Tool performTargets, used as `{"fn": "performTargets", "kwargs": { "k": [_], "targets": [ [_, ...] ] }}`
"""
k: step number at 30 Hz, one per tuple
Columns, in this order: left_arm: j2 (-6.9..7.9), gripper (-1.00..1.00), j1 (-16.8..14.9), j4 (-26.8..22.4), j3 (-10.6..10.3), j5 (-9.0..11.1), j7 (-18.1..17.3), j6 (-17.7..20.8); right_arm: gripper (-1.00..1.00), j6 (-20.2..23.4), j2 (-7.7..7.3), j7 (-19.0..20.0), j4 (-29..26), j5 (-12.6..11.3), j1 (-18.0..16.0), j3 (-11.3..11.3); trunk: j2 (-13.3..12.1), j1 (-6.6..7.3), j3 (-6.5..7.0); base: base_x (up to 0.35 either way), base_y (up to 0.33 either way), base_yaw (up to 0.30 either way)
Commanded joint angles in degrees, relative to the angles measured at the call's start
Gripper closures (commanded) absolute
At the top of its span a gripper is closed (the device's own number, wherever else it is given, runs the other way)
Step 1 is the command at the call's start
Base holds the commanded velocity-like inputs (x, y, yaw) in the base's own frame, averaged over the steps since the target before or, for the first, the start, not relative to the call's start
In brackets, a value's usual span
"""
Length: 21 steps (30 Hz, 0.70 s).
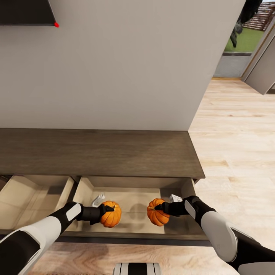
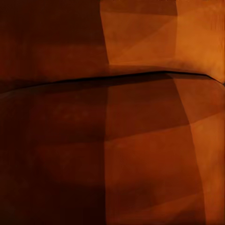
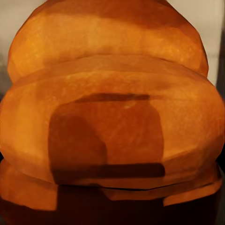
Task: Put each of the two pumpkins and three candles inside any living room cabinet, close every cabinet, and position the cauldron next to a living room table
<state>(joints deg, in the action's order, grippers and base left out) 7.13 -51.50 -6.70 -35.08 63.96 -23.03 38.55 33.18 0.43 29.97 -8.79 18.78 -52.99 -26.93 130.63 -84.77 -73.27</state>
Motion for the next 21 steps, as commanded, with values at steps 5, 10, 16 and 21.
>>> {"fn": "performTargets", "kwargs": {
  "k": [5, 10, 16, 21],
  "targets": [
    [-0.96, 1.0, 0.0, -0.2, 0.0, 0.1, 0.3, 0.0, 1.0, 0.0, -0.14, 0.0, 0.0, -0.1, 0.0, -0.1, 0.0, 0.0, -0.46, 0.0, 0.0, 0.0],
    [-1.76, 1.0, 0.0, -1.1, 0.0, 0.0, 0.4, 0.0, 1.0, 0.0, -0.09, 0.2, 0.1, 0.0, 0.0, 0.0, 0.0, 0.0, -0.93, 0.0, 0.0, -0.031],
    [-1.82, 1.0, 0.0, -1.3, -0.1, -0.1, 0.4, 0.0, 1.0, 0.0, -0.16, 0.3, 0.2, 0.0, 0.0, -0.1, 0.0, 0.0, -1.48, 0.0, 0.0, -0.07],
    [-1.82, 1.0, 0.0, -2.3, -0.1, -0.1, 0.4, 0.0, 1.0, 0.0, -0.08, 0.3, 0.2, 0.1, 0.0, 0.0, 0.0, 0.0, -1.94, 0.0, 0.0, -0.074]
  ]
}}
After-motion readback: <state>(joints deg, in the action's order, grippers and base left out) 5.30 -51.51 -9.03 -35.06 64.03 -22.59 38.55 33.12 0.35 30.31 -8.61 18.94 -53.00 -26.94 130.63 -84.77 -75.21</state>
